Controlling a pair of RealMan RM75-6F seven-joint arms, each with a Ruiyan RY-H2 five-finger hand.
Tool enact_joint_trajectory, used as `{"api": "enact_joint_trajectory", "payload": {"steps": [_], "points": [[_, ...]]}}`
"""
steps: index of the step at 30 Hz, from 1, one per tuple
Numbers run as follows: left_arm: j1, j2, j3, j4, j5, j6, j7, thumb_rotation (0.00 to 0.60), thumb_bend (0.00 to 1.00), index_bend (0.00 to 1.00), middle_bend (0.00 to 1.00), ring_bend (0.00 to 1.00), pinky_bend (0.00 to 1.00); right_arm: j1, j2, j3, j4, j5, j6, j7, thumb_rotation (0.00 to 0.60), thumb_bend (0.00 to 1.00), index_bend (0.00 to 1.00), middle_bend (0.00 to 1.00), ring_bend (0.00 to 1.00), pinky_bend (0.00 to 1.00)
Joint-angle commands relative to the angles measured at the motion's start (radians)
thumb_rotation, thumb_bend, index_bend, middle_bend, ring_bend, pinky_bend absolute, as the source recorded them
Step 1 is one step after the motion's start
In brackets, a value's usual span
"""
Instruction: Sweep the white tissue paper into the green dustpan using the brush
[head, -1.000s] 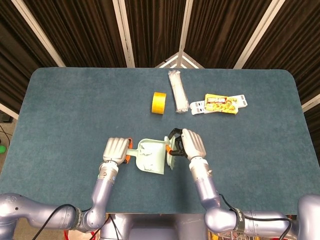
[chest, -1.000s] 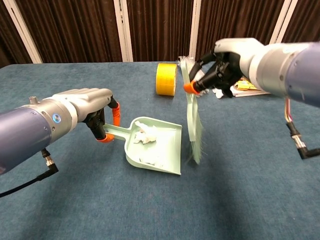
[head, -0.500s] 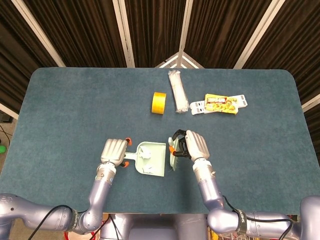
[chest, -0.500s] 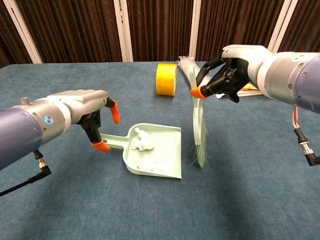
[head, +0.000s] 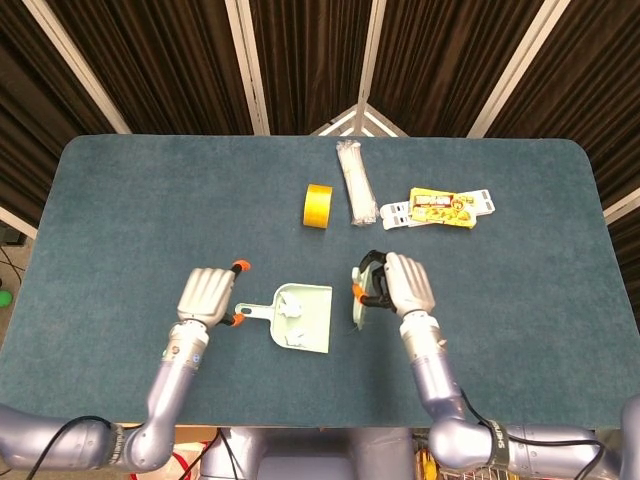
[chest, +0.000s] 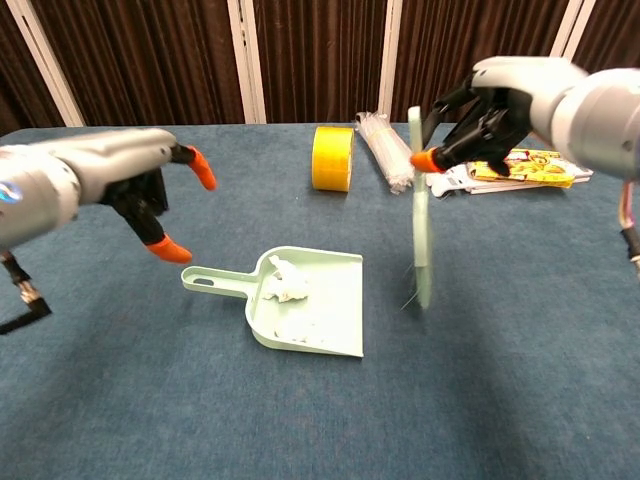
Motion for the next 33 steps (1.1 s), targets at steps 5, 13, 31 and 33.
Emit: {"api": "enact_joint_trajectory", "payload": {"steps": [5,13,31,33], "points": [[0.111,0.192,0.073,-0.101,0.174,0.025,-0.152,0.600,0.00,0.09,0.59,0.64,0.79,-0.044,0.094,-0.061,0.006,-0.084,0.028,-0.031,0.600,0.41,0.86,0.86,0.92,0.80],[0.219,0.331,0.151,-0.122,0.331,0.062,-0.291,0.600,0.00,0.03,0.14,0.19,0.28,-0.084,0.147,-0.194,0.104,-0.256,0.087,-0.119,0.600,0.41,0.86,0.86,0.92,0.80],[0.401,0.448,0.263,-0.039,0.545,0.074,-0.572,0.600,0.00,0.00,0.02,0.04,0.14,-0.154,0.120,-0.372,0.278,-0.407,0.130,-0.321,0.600,0.41,0.42,0.60,0.66,0.69],[0.410,0.450,0.269,-0.033,0.556,0.071,-0.580,0.600,0.00,0.00,0.00,0.01,0.09,-0.163,0.112,-0.382,0.269,-0.409,0.119,-0.315,0.600,0.41,0.22,0.44,0.49,0.57]]}}
